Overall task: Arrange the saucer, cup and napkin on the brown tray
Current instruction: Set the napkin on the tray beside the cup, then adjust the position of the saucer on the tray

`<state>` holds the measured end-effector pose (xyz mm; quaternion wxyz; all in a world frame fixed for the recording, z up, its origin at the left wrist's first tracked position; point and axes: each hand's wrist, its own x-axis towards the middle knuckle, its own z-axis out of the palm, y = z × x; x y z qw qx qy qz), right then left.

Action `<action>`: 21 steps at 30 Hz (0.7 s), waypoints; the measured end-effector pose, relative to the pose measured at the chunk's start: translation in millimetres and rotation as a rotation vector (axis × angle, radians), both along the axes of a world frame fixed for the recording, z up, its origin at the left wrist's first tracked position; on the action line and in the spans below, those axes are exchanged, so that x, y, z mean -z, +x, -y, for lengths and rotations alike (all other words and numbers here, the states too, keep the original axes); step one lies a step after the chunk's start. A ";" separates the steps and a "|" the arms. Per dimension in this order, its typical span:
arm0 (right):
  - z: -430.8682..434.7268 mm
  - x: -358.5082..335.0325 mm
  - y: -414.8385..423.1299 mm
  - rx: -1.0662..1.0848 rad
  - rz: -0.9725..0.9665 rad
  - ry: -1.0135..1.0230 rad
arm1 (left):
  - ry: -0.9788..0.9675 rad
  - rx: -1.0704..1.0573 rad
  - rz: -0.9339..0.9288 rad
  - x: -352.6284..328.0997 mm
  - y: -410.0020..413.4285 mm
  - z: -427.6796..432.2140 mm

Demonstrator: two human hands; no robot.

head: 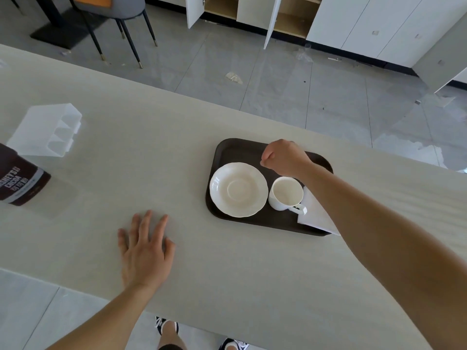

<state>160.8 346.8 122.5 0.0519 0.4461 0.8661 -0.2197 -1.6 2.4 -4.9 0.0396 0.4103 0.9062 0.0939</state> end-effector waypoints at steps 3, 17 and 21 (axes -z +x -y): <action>-3.7 11.0 -12.4 -0.095 0.156 0.000 | -0.004 -0.004 0.010 -2.4 1.4 -0.5; -10.9 33.1 -32.1 -0.101 0.232 -0.180 | -0.038 0.003 0.054 -9.4 1.1 -1.6; -13.1 35.1 -34.0 -0.095 0.224 -0.208 | -0.050 0.008 0.048 -9.2 0.9 -1.6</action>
